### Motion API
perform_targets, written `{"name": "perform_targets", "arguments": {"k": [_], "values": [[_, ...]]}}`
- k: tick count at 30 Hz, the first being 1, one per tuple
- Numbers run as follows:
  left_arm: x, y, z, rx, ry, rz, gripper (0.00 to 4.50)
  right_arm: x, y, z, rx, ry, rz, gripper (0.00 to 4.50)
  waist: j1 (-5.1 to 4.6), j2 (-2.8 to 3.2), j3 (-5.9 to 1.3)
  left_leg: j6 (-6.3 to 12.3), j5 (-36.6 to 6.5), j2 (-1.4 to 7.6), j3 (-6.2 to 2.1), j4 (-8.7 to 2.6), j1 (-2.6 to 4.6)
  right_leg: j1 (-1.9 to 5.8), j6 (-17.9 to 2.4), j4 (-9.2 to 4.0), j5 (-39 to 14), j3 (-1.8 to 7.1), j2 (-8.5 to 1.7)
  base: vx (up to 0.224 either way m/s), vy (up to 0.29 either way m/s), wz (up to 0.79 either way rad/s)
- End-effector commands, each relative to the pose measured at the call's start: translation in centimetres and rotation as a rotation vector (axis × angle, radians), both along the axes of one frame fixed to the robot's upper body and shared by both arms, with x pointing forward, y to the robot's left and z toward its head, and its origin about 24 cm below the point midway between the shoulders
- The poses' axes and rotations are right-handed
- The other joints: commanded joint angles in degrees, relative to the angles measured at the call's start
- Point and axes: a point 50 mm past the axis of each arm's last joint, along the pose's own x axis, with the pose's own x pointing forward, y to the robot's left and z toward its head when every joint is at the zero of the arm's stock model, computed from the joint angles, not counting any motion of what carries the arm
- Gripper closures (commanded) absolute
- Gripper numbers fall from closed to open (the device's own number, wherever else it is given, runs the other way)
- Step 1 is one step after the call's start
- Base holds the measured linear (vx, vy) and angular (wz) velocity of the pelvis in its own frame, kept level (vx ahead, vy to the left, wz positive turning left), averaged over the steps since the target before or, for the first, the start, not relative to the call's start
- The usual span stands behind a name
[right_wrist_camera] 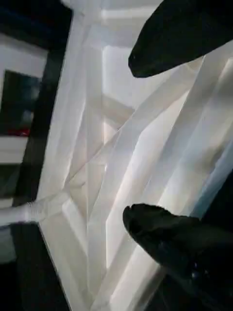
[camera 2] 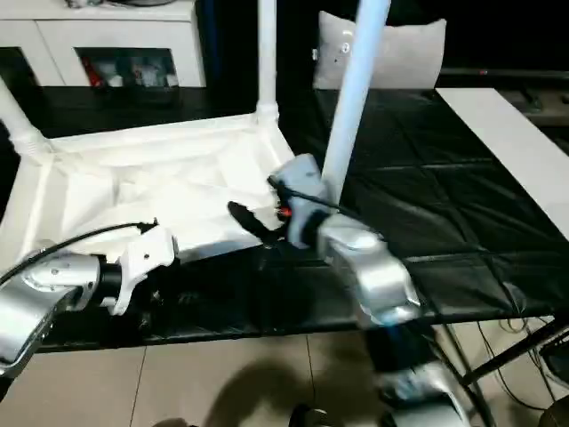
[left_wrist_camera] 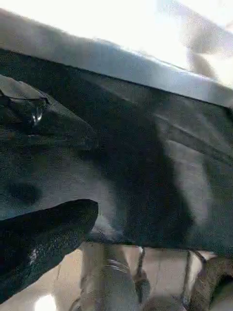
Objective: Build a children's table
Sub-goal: Rotate table base
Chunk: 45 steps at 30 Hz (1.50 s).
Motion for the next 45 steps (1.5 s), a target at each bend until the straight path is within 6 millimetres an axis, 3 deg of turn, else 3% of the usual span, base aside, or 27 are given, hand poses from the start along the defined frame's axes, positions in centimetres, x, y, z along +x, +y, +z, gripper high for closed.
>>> {"name": "perform_targets", "arguments": {"k": [1,2,3,4,5,7,12,15,17,18,19,21,24,27,29,31,32,33,34,35,37,40,41,42,45], "values": [[-0.1,0.7,-0.9,0.077,0.023,0.05,2.53,1.3,-0.6,-0.2,-0.007,-0.009,-0.114,0.0,-1.02,1.68,-3.34,0.72,-28.57,2.05,-0.86,-5.94,0.23,3.51,1.77,-3.01,-32.59,2.38,-2.94,0.0,0.0,0.0],[0.0,1.1,-1.3,0.108,0.018,0.079,2.53,2.0,-0.8,-0.4,-0.006,-0.008,-0.179,0.0,-1.26,1.6,-3.24,0.16,-30.3,1.55,-0.64,-5.65,1.04,3.07,1.62,-3.54,-34.17,2.4,-3.04,0.0,0.0,0.0],[0.0,1.3,-1.4,0.119,0.012,0.092,2.53,2.3,-0.9,-0.5,-0.008,-0.012,-0.204,0.0,-1.52,1.45,-2.95,-0.12,-30.59,1.16,-0.55,-5.37,1.33,2.66,1.65,-3.96,-36.04,2.1,-3.22,0.0,0.0,0.0],[0.3,1.6,-1.5,0.137,-0.005,0.126,2.53,2.9,-1.2,-0.6,-0.011,-0.021,-0.268,0.0,-1.85,1.43,-3.25,-0.3,-28.61,0.25,-0.33,-4.45,1.75,2.67,2.22,-4.97,-38.59,1.37,-3.47,0.0,0.0,0.0],[0.5,1.8,-1.5,0.149,-0.019,0.152,2.53,3.4,-1.6,-0.7,-0.013,-0.026,-0.325,0.0,-1.78,1.58,-3.47,-0.3,-27.22,0.03,-0.25,-4.15,1.76,2.74,2.25,-4.98,-38.58,1.3,-3.74,0.0,0.0,0.0],[0.7,1.9,-1.4,0.15,-0.037,0.169,2.53,4.1,-2.5,-0.9,-0.006,-0.008,-0.414,0.0,-1.92,1.59,-3.64,0.01,-24.71,0.14,-0.37,-4.28,1.04,3.14,2.0,-4.77,-36.95,1.29,-3.73,0.0,0.0,0.0],[1.2,2.5,-1.5,0.17,-0.067,0.21,2.53,5.4,-5.9,-1.2,-0.009,0.003,-0.617,0.0,-1.73,1.55,-4.13,0.05,-21.8,0.15,-0.33,-4.45,0.68,3.09,-0.84,-3.47,-31.72,2.16,-3.7,0.0,0.0,0.0],[1.7,2.8,-1.6,0.175,-0.093,0.253,2.53,6.1,-8.6,-1.0,-0.022,-0.01,-0.733,0.0,-0.76,1.69,-4.65,0.13,-17.73,0.27,0.04,-4.43,0.51,2.84,-4.53,-2.12,-25.56,3.24,-3.65,0.0,0.0,0.0],[2.0,2.8,-1.8,0.174,-0.108,0.276,2.53,6.3,-10.0,-0.8,-0.036,-0.027,-0.785,0.0,-0.39,1.39,-4.75,0.21,-15.89,0.05,0.29,-4.21,0.17,2.75,-5.78,-1.64,-24.65,3.7,-3.51,0.0,0.0,0.0],[2.1,2.8,-1.8,0.169,-0.116,0.283,2.53,6.4,-11.0,-0.7,-0.039,-0.031,-0.818,0.0,0.08,0.97,-4.97,0.47,-13.69,-0.21,0.43,-4.09,-0.26,2.93,-6.24,-1.14,-23.58,4.2,-3.44,0.0,0.0,0.0],[2.2,2.8,-1.9,0.165,-0.122,0.288,2.53,6.5,-11.8,-0.5,-0.041,-0.035,-0.845,0.0,0.89,0.98,-5.37,0.86,-10.0,-0.29,0.64,-3.97,-0.46,2.79,-7.39,-0.33,-20.08,4.89,-3.3,0.0,0.0,0.0],[2.4,2.7,-1.9,0.167,-0.145,0.298,2.53,6.5,-13.4,-0.2,-0.06,-0.047,-0.894,0.0,1.14,0.71,-5.05,1.49,-7.98,-0.39,0.86,-3.91,-1.1,2.72,-8.47,0.34,-18.44,5.2,-2.89,0.0,0.0,0.0],[3.0,2.5,-2.0,0.151,-0.181,0.347,2.53,6.5,-15.3,0.3,-0.09,-0.078,-0.938,0.0,1.92,0.44,-4.98,1.59,-9.34,-0.77,1.28,-3.57,-1.11,2.76,-6.56,-0.18,-23.64,5.3,-2.98,0.0,0.0,0.0],[3.5,2.1,-2.3,0.123,-0.223,0.428,2.53,6.4,-16.7,0.9,-0.132,-0.133,-0.95,0.0,1.87,0.35,-4.84,1.85,-10.39,-0.9,1.49,-3.4,-1.17,2.61,-4.44,-0.77,-27.07,4.83,-2.67,0.0,0.0,0.0],[3.5,2.0,-2.4,0.109,-0.236,0.452,2.53,6.4,-16.7,1.0,-0.145,-0.153,-0.927,0.0,1.78,0.44,-4.74,2.0,-10.78,-0.98,1.47,-3.35,-1.3,2.61,-3.69,-0.95,-27.83,4.65,-2.61,0.0,0.0,0.0],[3.1,1.8,-2.5,0.0,-0.283,0.511,2.53,6.3,-15.9,1.1,-0.153,-0.202,-0.835,0.0,1.09,0.45,-4.65,2.75,-12.03,-1.19,1.38,-3.19,-1.6,2.58,-2.4,-1.47,-29.31,4.21,-2.53,0.0,0.0,0.0],[3.0,1.8,-2.6,-0.012,-0.284,0.518,2.34,6.2,-15.7,1.0,-0.149,-0.207,-0.817,0.0,0.81,0.17,-4.66,2.92,-11.93,-1.26,1.36,-3.17,-1.89,2.78,-2.13,-1.55,-29.55,4.09,-2.5,0.0,0.0,0.0],[2.7,1.8,-2.7,-0.034,-0.285,0.531,2.23,6.1,-15.4,1.0,-0.139,-0.217,-0.782,0.0,0.7,0.28,-4.66,3.09,-12.0,-1.26,1.34,-3.17,-1.86,2.73,-2.05,-1.57,-29.74,4.03,-2.47,0.0,0.0,0.0],[1.4,1.8,-3.1,-0.1,-0.285,0.554,2.19,5.4,-13.9,0.8,-0.089,-0.25,-0.609,0.0,0.29,0.08,-4.64,4.24,-12.01,-1.1,1.28,-3.16,-2.32,2.91,-1.64,-1.57,-29.3,4.12,-2.65,0.0,0.0,0.0],[0.7,1.8,-3.2,-0.145,-0.298,0.575,2.19,4.9,-13.3,0.4,-0.085,-0.241,-0.529,0.0,0.14,0.11,-4.42,4.62,-12.2,-0.98,1.29,-3.2,-2.28,2.59,-1.56,-1.84,-29.87,4.15,-2.69,0.0,0.0,0.0],[-0.2,1.8,-3.2,-0.199,-0.316,0.608,1.98,4.1,-12.5,-0.2,-0.051,-0.208,-0.447,0.0,-0.35,0.06,-4.68,5.8,-10.59,-0.81,1.22,-3.28,-2.52,2.54,-2.44,-1.54,-27.78,4.36,-2.29,0.0,0.0,0.0],[-0.9,2.9,-3.3,-0.212,-0.39,0.695,1.7,2.8,-11.5,-0.7,-0.006,-0.202,-0.388,0.0,-0.26,0.1,-4.86,7.91,-7.36,-0.52,1.14,-3.28,-2.89,2.37,-5.62,-0.88,-22.09,4.68,-1.67,0.0,0.0,0.0],[-1.1,4.0,-3.0,-0.246,-0.472,0.799,1.62,1.7,-10.8,-1.4,0.001,-0.188,-0.36,0.0,-0.09,0.2,-4.79,7.82,-8.03,-0.34,1.24,-3.33,-2.62,2.2,-5.51,-1.04,-22.64,4.75,-1.84,0.0,0.0,0.0],[-1.2,4.3,-2.9,-0.259,-0.49,0.822,1.62,1.4,-10.7,-1.6,0.0,-0.183,-0.356,0.0,0.0,0.08,-4.32,7.74,-9.18,-0.47,1.42,-3.37,-2.61,2.08,-4.52,-1.61,-24.53,4.69,-1.75,0.0,0.0,0.0],[-1.5,5.1,-2.4,-0.321,-0.553,0.902,1.32,0.1,-10.2,-2.7,-0.008,-0.108,-0.339,0.0,0.31,0.06,-4.22,6.33,-11.54,-0.62,1.3,-3.61,-2.3,1.96,-1.75,-2.3,-29.01,4.44,-1.66,0.0,0.0,0.0]]}}
